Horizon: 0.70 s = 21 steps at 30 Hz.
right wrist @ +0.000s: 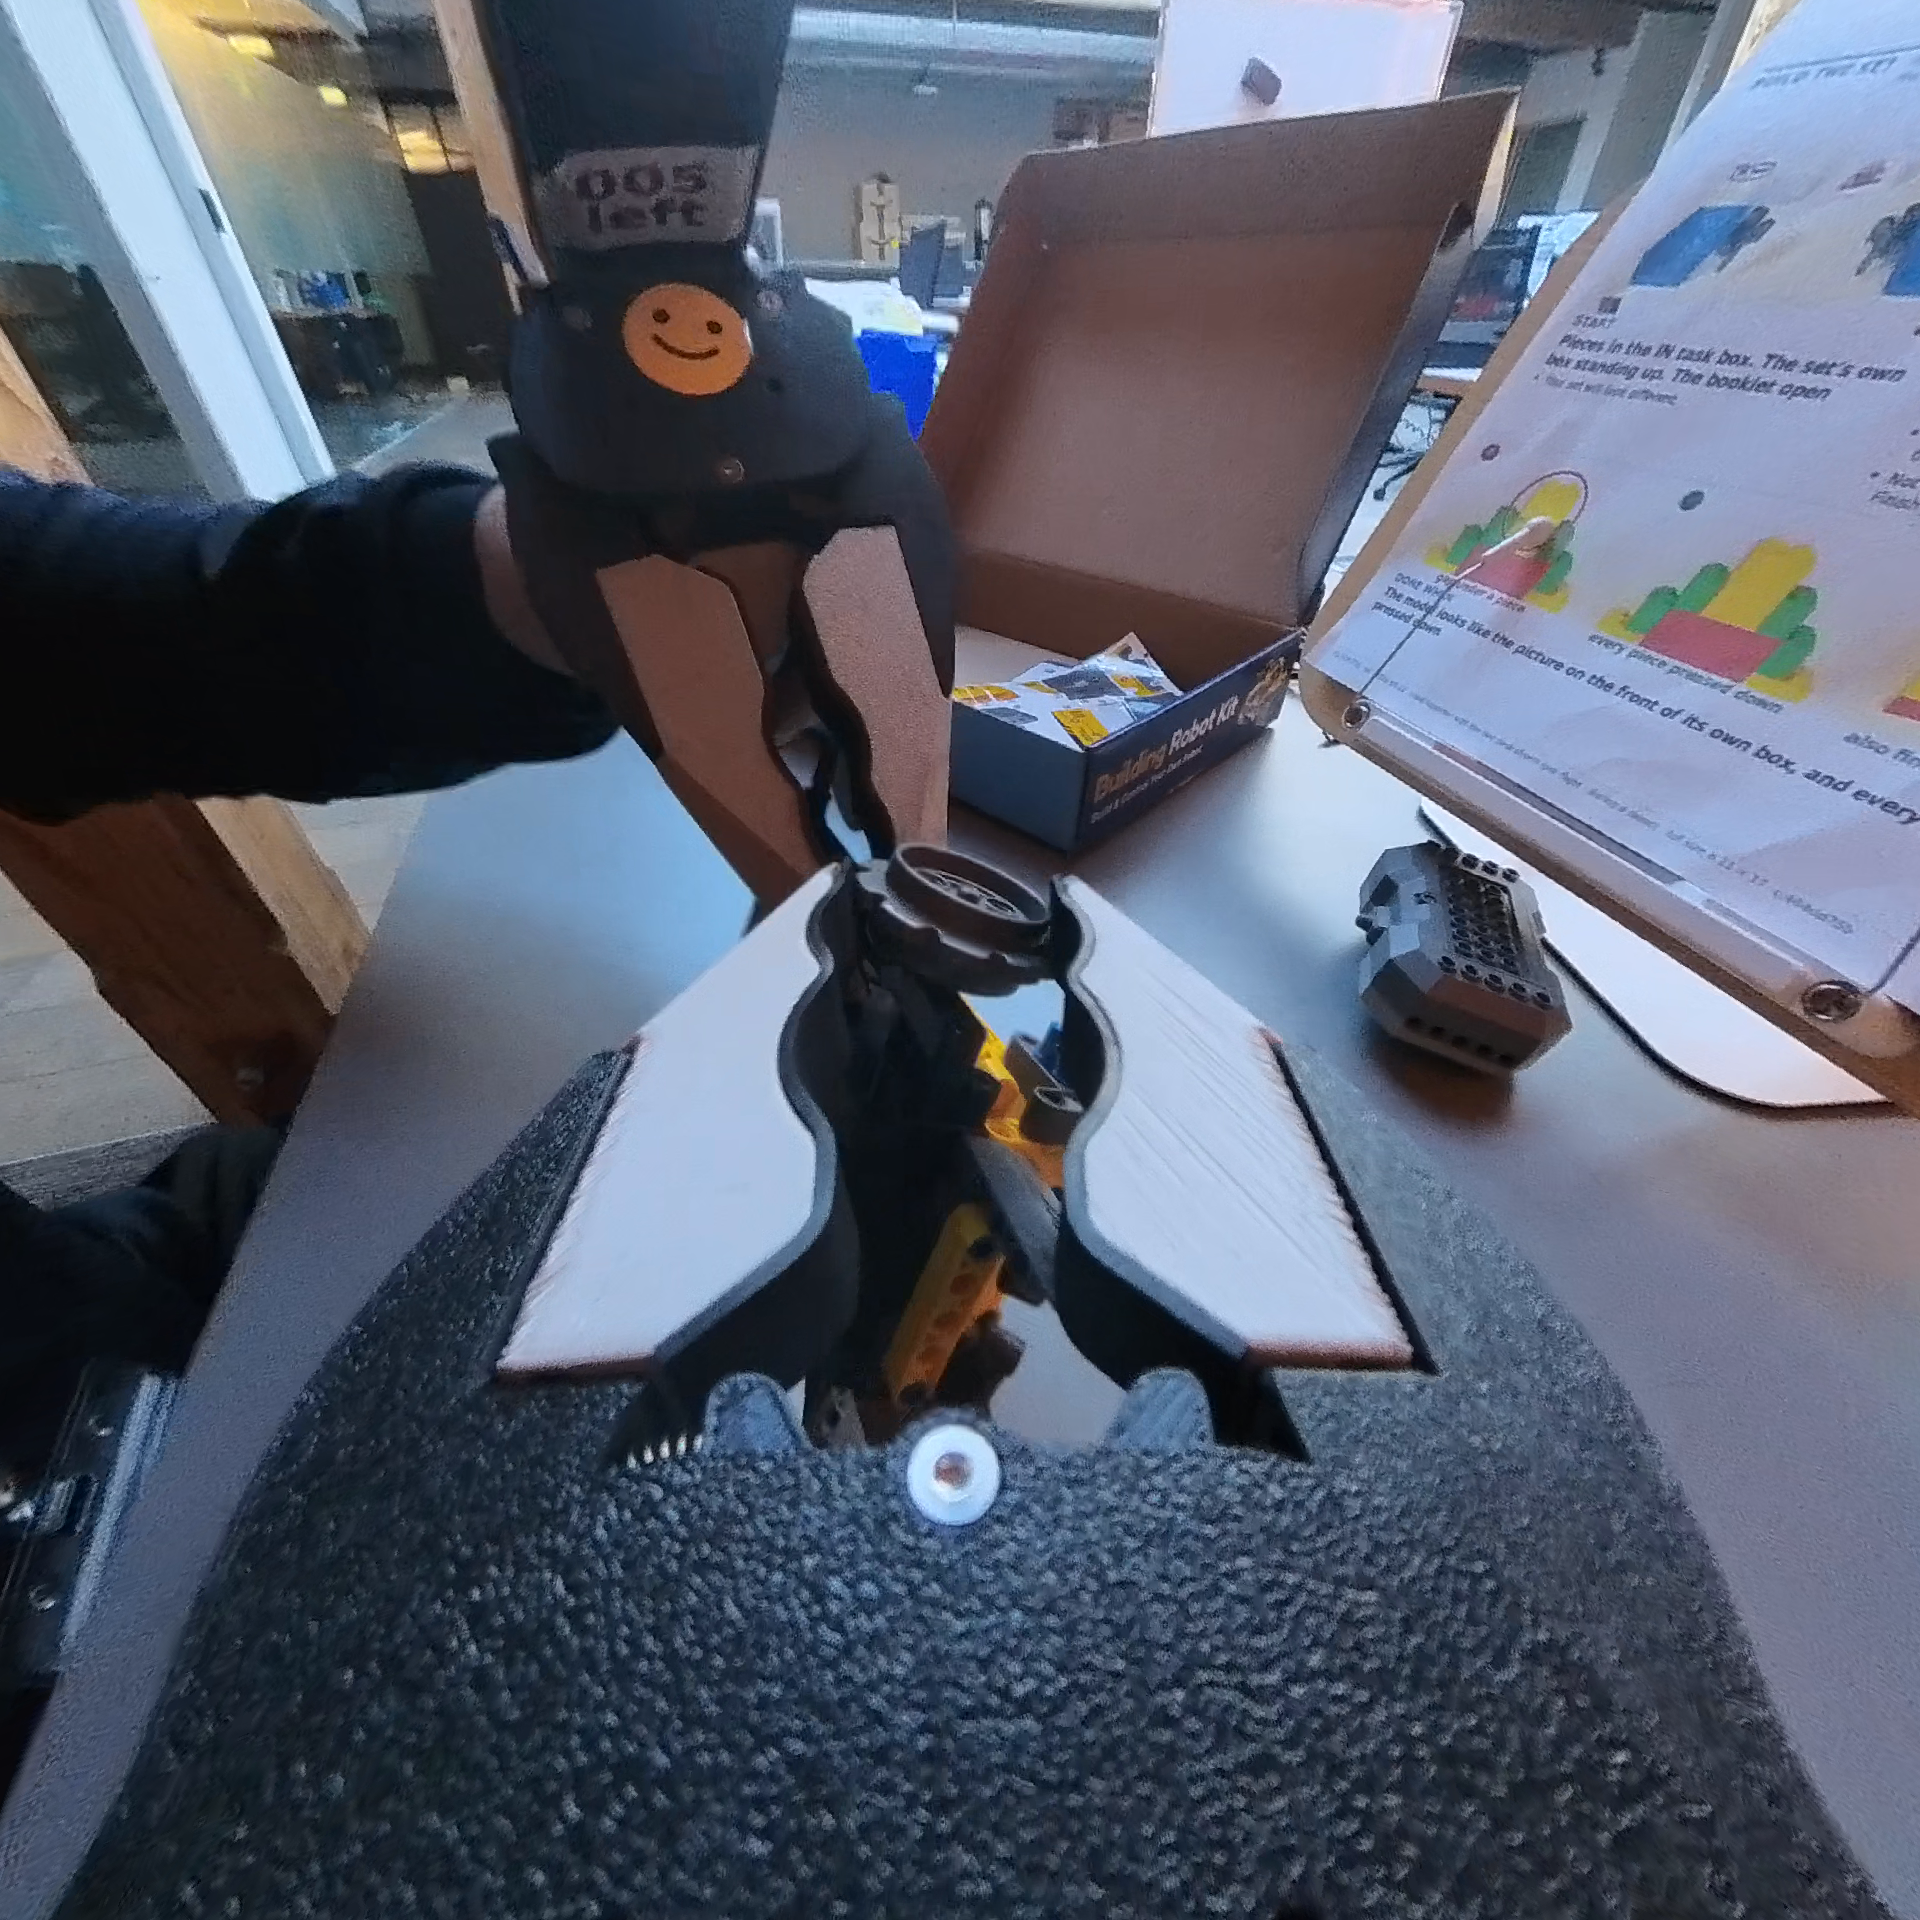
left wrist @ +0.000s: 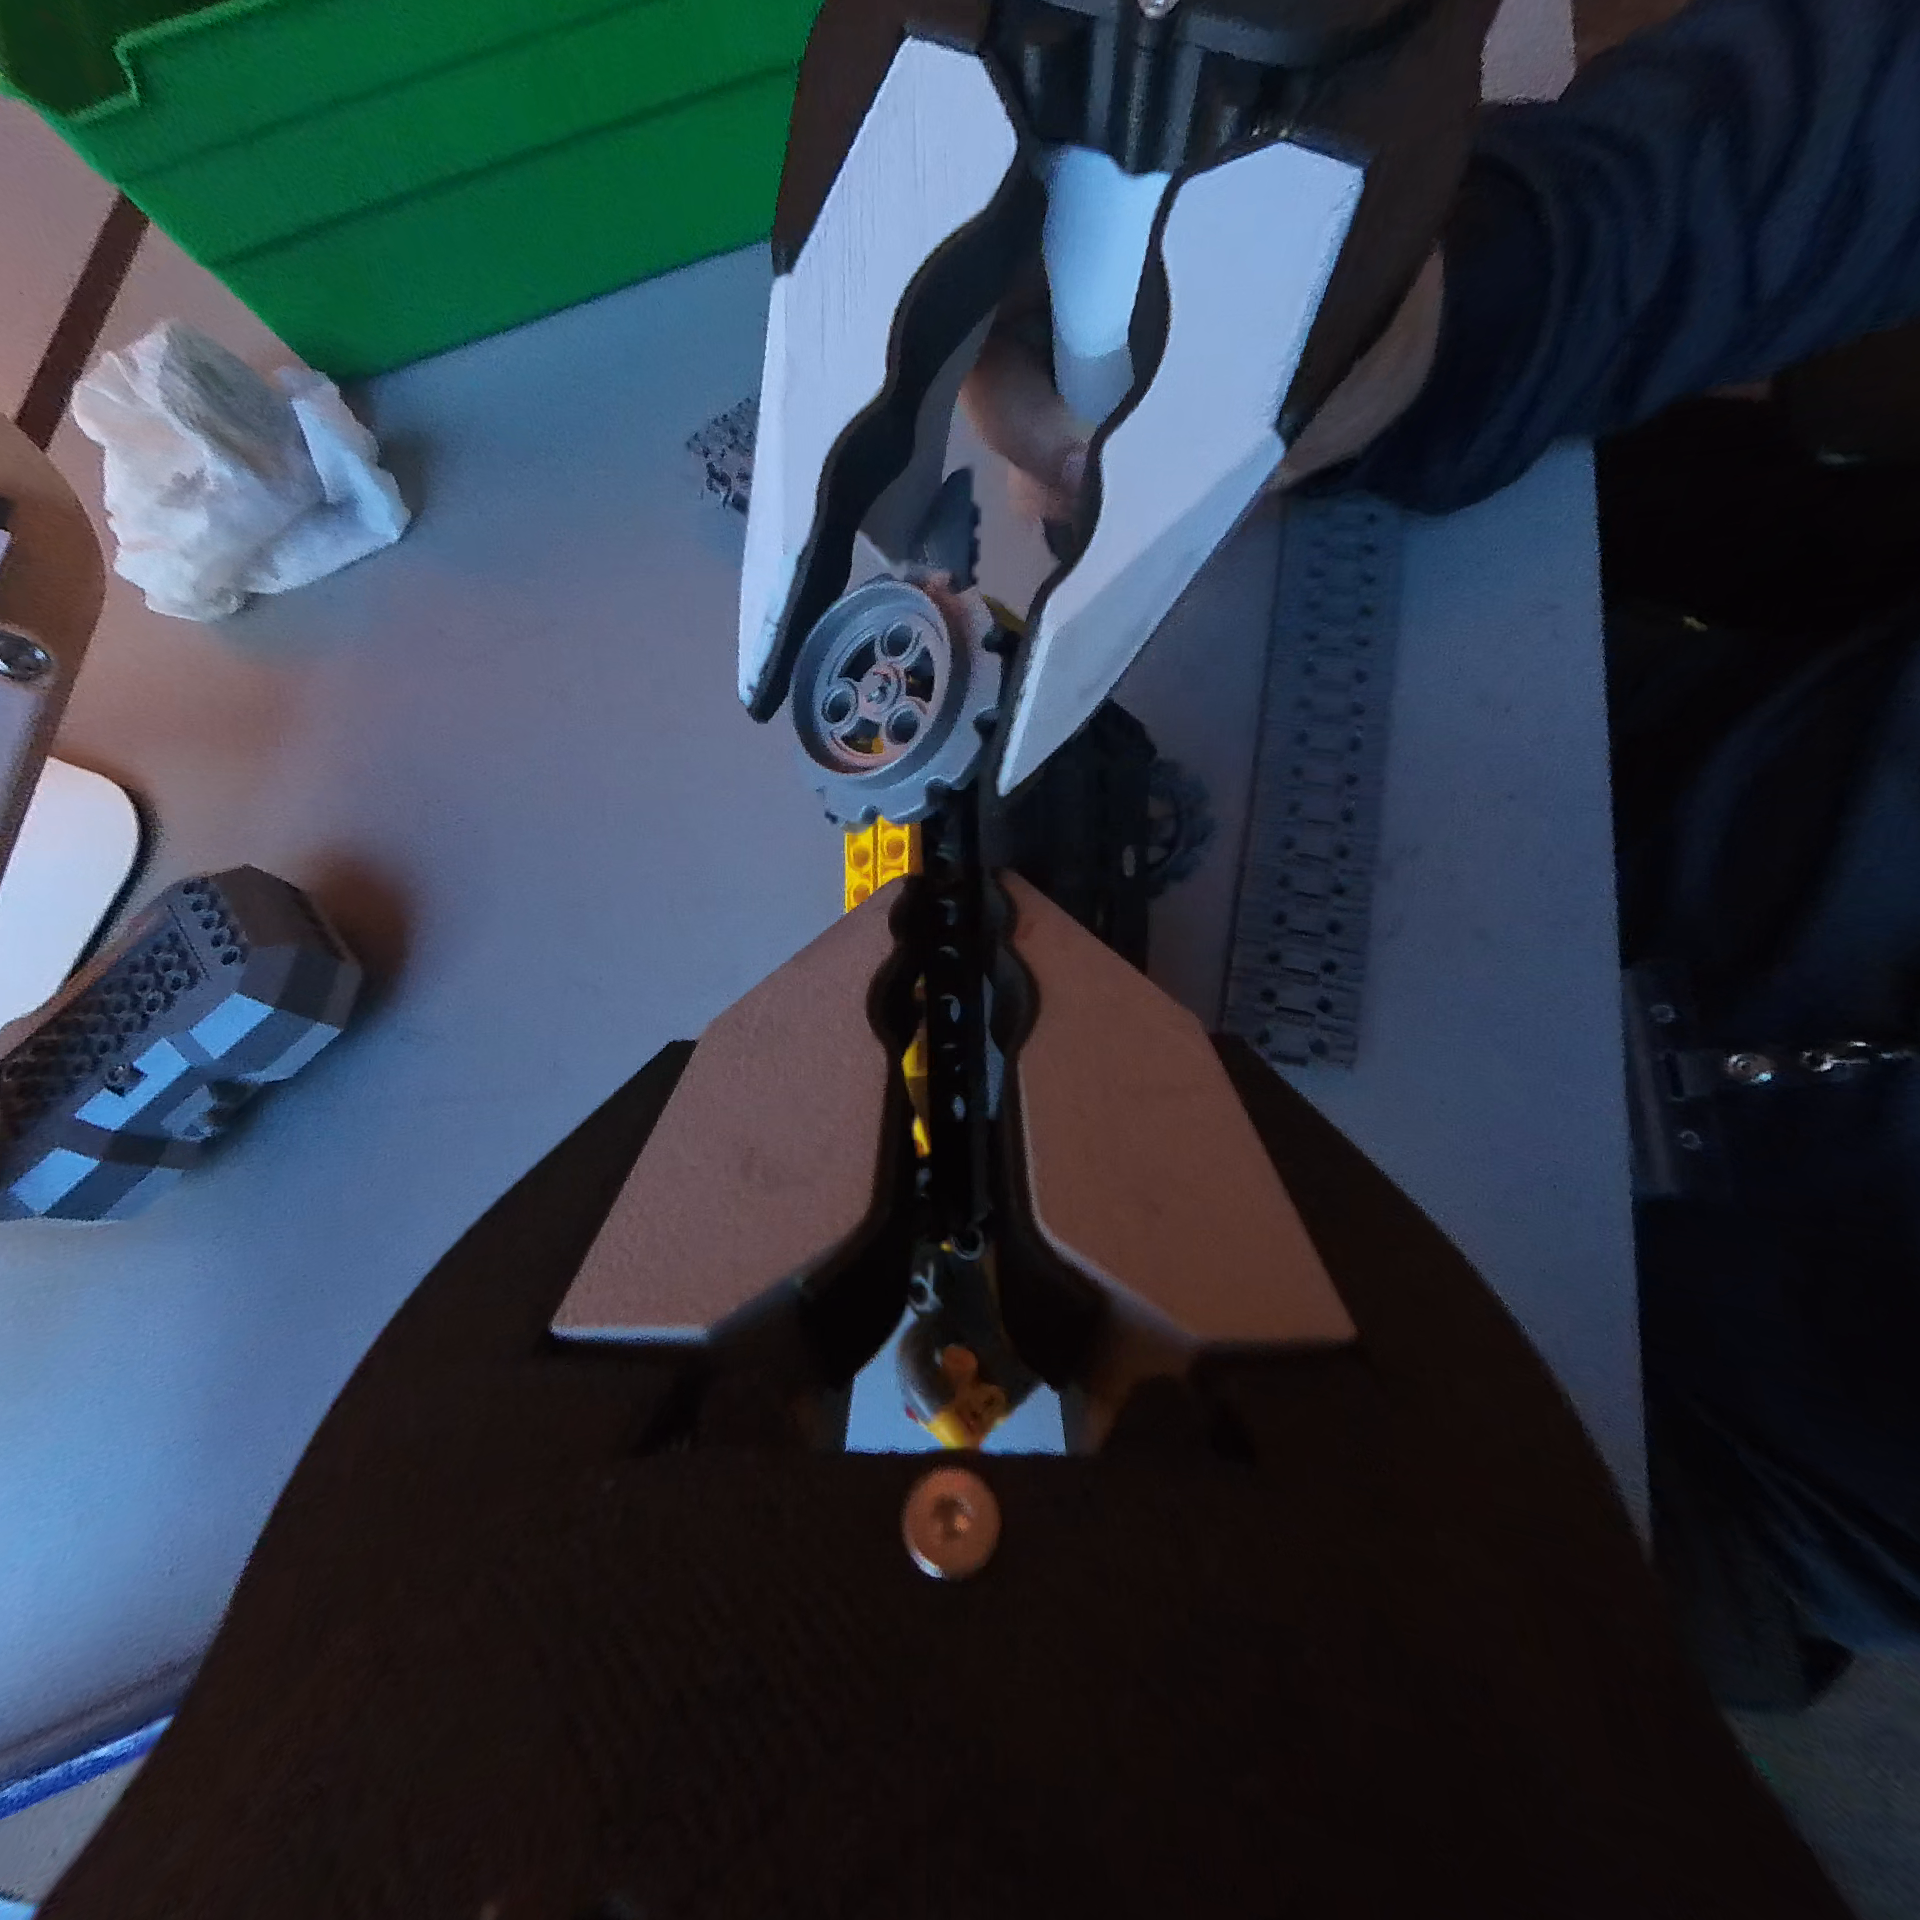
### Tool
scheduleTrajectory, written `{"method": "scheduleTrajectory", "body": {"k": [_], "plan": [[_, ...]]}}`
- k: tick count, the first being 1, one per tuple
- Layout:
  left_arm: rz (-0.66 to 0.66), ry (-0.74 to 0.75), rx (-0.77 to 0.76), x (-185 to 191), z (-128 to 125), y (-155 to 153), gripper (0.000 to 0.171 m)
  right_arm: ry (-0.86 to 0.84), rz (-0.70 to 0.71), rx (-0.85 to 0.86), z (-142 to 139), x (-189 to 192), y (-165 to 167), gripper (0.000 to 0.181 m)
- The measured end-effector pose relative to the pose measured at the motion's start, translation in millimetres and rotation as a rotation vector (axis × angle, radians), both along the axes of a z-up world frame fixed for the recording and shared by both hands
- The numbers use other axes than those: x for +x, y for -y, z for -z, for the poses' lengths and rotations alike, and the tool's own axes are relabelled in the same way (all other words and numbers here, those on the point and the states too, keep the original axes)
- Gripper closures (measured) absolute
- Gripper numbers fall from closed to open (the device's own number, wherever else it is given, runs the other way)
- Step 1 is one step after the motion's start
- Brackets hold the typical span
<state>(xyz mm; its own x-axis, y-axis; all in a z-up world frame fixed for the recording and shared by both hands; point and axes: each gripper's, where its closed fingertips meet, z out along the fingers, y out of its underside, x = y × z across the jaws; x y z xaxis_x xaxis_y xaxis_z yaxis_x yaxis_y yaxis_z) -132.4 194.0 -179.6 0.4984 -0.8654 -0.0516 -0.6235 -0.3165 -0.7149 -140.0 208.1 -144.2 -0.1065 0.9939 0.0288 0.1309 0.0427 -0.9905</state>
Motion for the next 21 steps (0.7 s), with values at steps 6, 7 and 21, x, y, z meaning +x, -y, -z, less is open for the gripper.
{"method": "scheduleTrajectory", "body": {"k": [6, 7, 21], "plan": [[-0.025, 0.081, -0.086, -8, 1, -6, 0.164, 0.153, 0.036, 0.351, 7, 6, -10, 0.148], [-0.032, 0.084, -0.089, -10, 2, -9, 0.164, 0.174, 0.051, 0.402, 6, 7, -15, 0.147], [-0.008, -0.107, -0.18, -43, 39, -44, 0.154, 0.407, -0.103, 0.164, 56, -32, -50, 0.166]]}}
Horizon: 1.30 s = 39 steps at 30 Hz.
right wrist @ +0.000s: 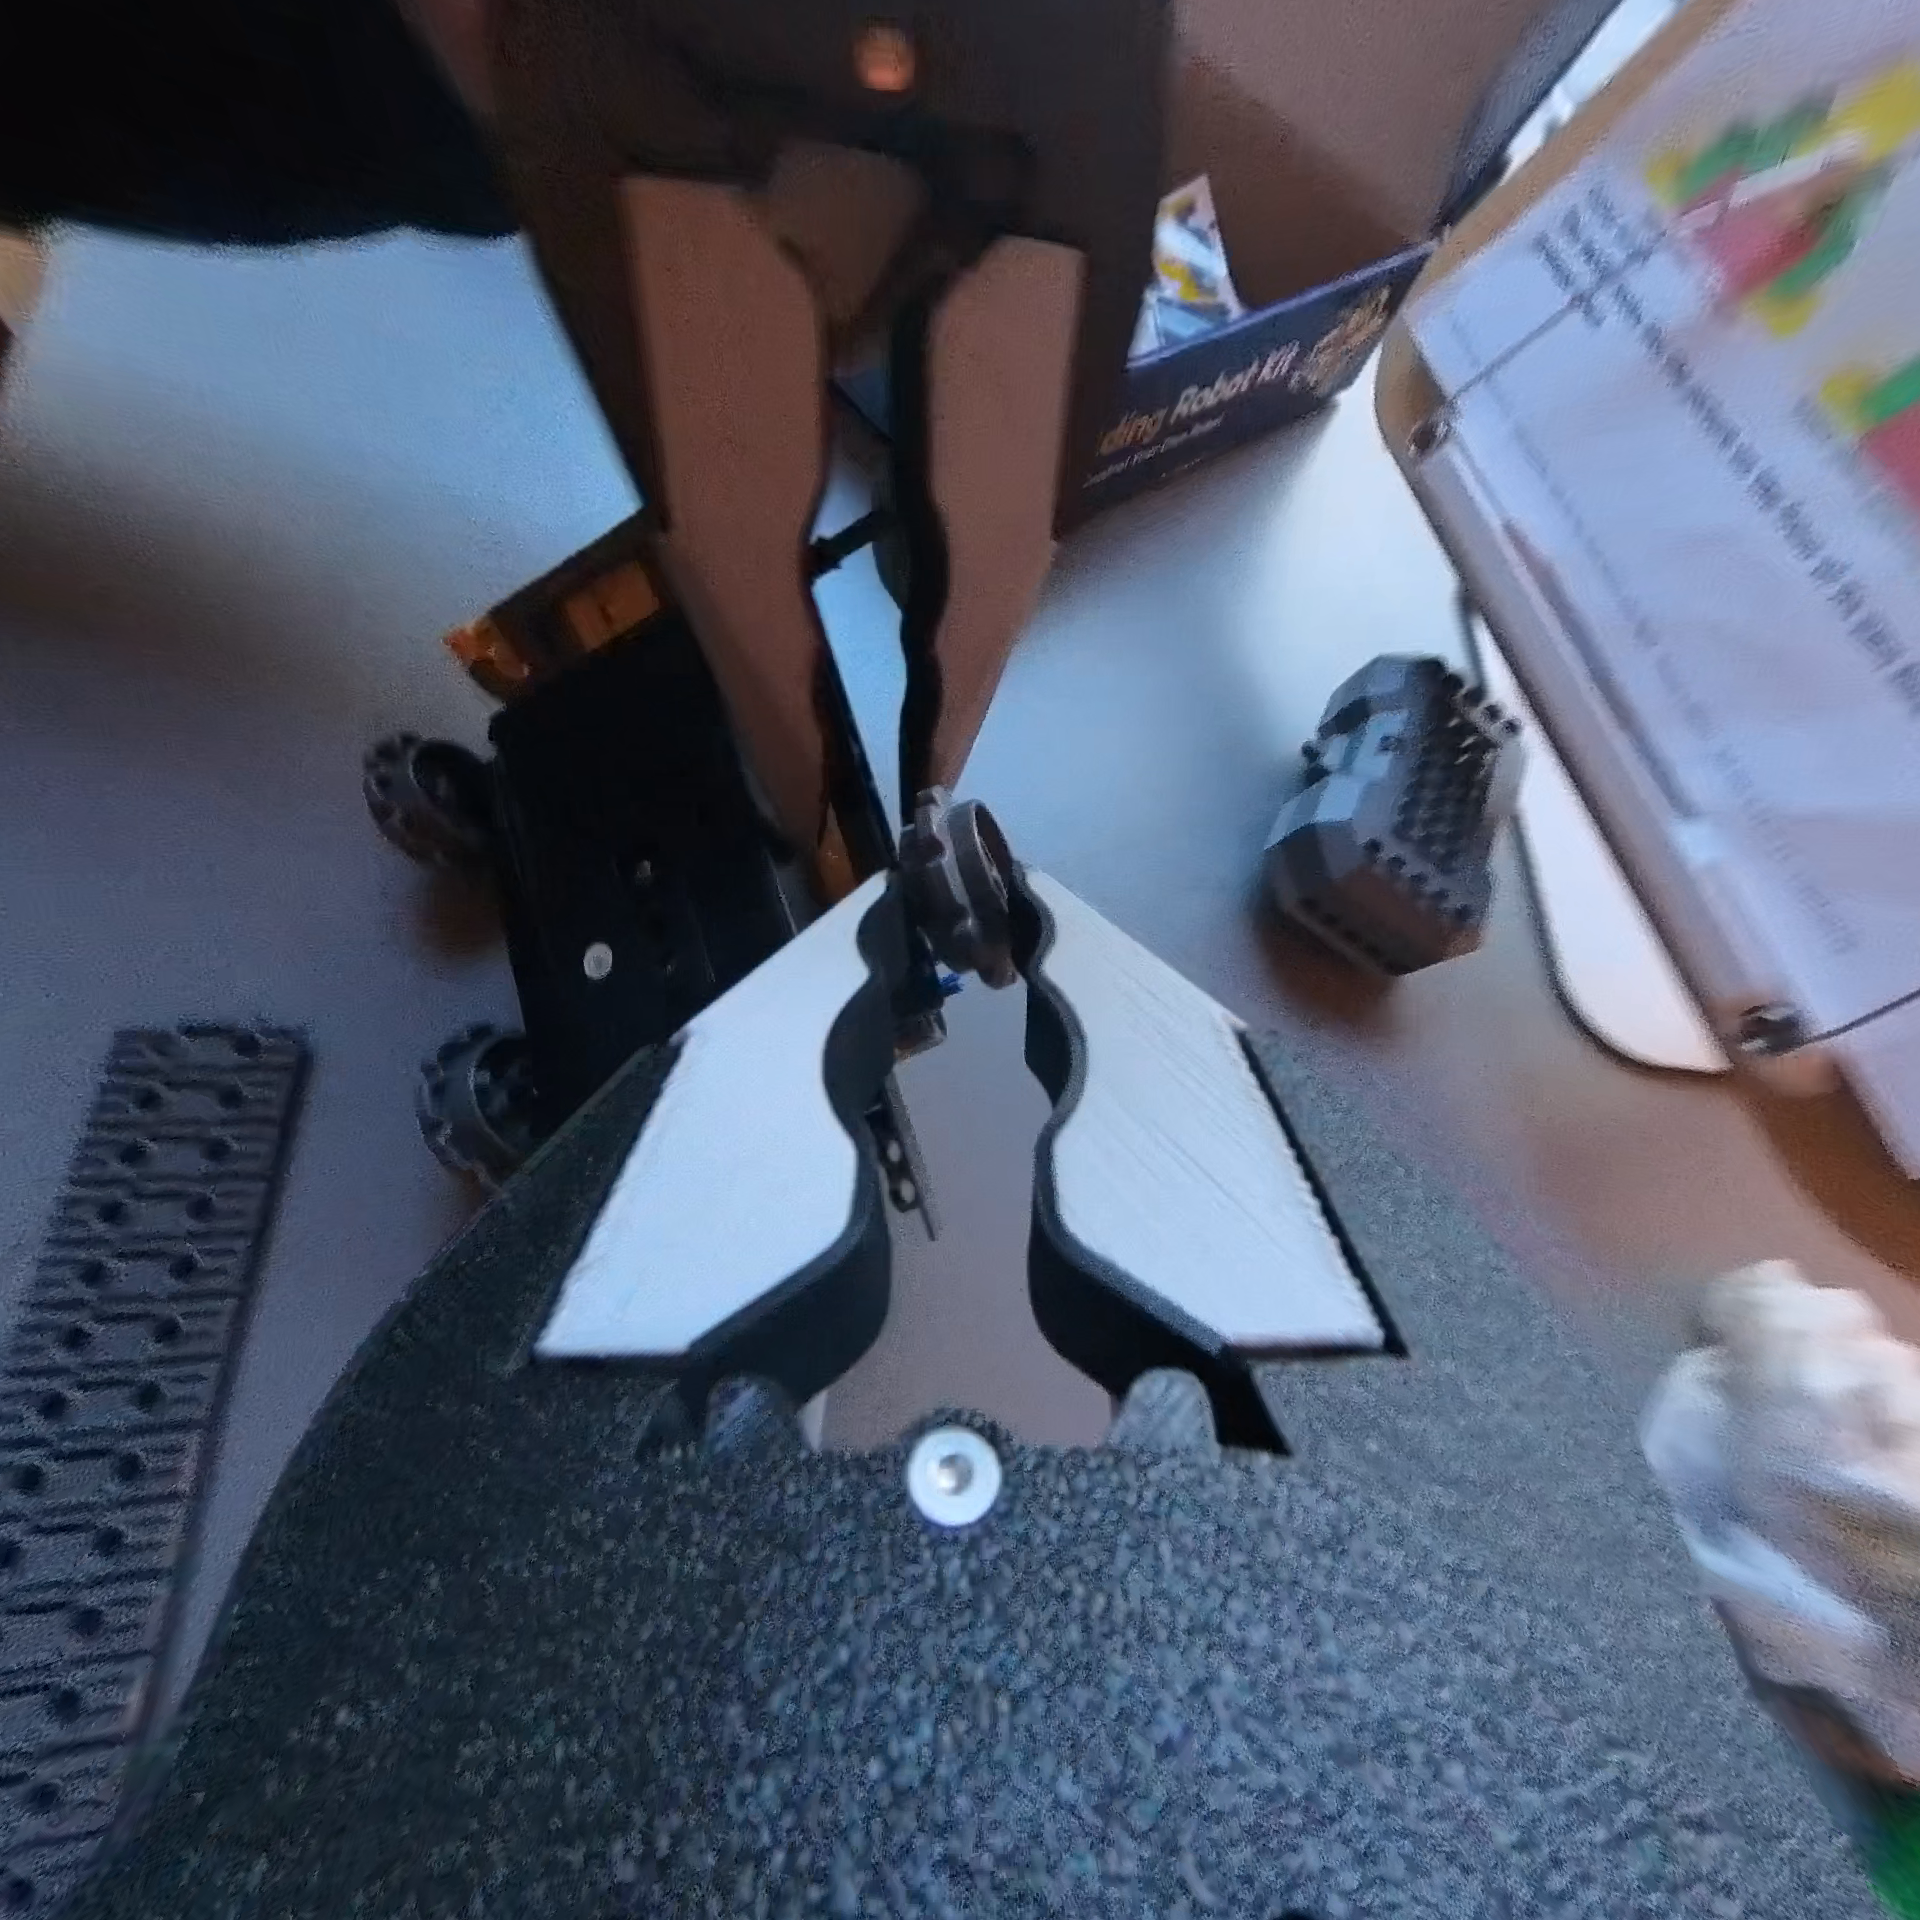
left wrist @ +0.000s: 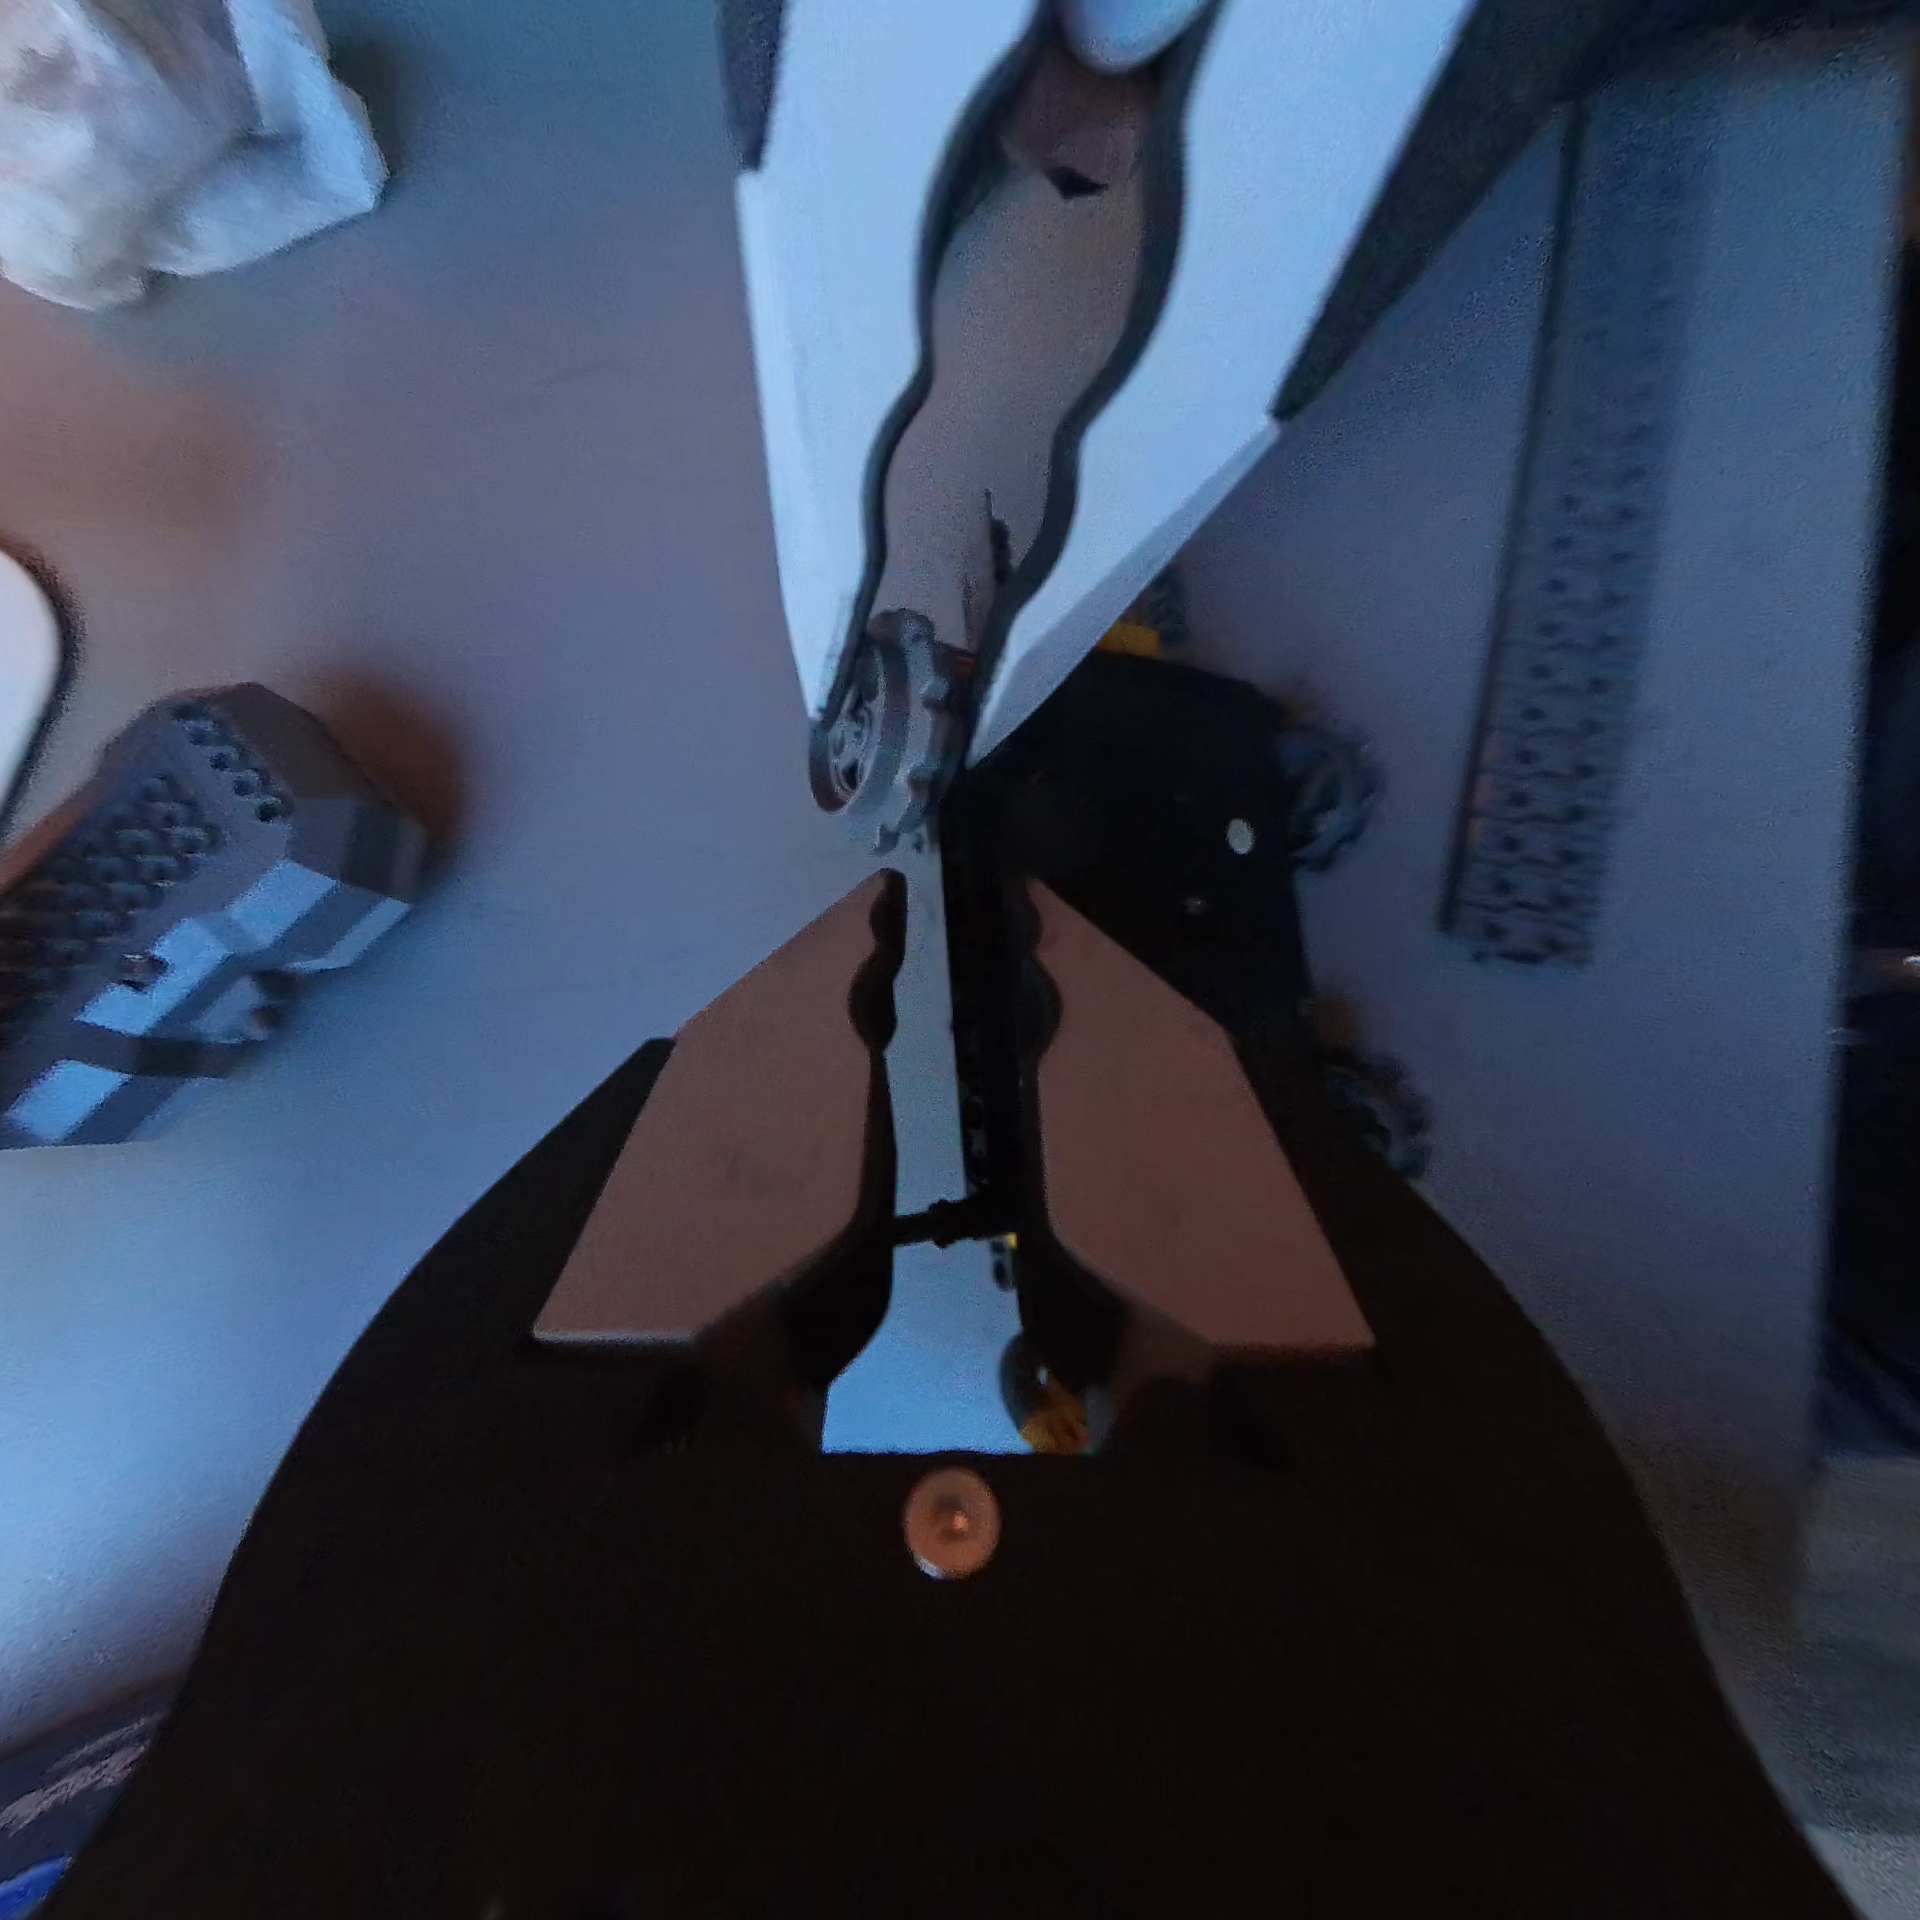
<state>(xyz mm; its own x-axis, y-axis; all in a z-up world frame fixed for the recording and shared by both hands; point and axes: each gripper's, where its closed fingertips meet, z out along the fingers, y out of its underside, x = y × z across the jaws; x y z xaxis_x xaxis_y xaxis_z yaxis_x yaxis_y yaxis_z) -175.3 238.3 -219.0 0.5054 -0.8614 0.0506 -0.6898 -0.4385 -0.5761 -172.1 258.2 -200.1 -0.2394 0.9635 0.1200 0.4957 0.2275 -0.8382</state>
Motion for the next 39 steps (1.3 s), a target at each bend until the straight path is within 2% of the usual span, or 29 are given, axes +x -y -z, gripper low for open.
{"method": "scheduleTrajectory", "body": {"k": [3, 4, 5, 6, 10, 14, 17, 24, 29, 35, 39], "plan": [[0.017, -0.113, 0.113, -1, 10, -2, 0.15, 0.019, 0.024, -0.162, 13, 0, 0, 0.165], [0.026, -0.148, 0.14, -1, 12, -2, 0.152, 0.018, 0.035, -0.163, 17, -1, -1, 0.165], [0.048, -0.19, 0.15, -1, 17, 0, 0.164, 0.02, 0.042, -0.138, 21, 0, -4, 0.165], [0.048, -0.232, 0.188, -1, 19, -2, 0.165, 0.022, 0.043, -0.104, 24, 1, -6, 0.165], [0.089, -0.197, 0.236, 8, 16, -2, 0.165, 0.05, 0.017, -0.079, 21, 9, -5, 0.166], [0.085, -0.202, 0.218, 7, 18, -8, 0.159, 0.108, 0.073, -0.117, 25, 12, -8, 0.167], [0.175, -0.246, 0.24, 6, 19, -6, 0.164, 0.153, 0.134, -0.212, 26, 12, -7, 0.166], [0.368, -0.34, 0.289, 10, 11, 0, 0.165, 0.179, 0.122, -0.194, 14, 28, 9, 0.169], [0.384, -0.422, 0.289, 18, 11, 4, 0.165, 0.099, 0.102, -0.228, 11, 35, 16, 0.169], [0.335, -0.371, 0.241, 26, 14, 10, 0.165, 0.05, 0.088, -0.18, 20, 41, 22, 0.157], [0.372, -0.353, 0.325, 31, 11, 16, 0.165, 0.04, 0.073, -0.172, 19, 44, 24, 0.158]]}}
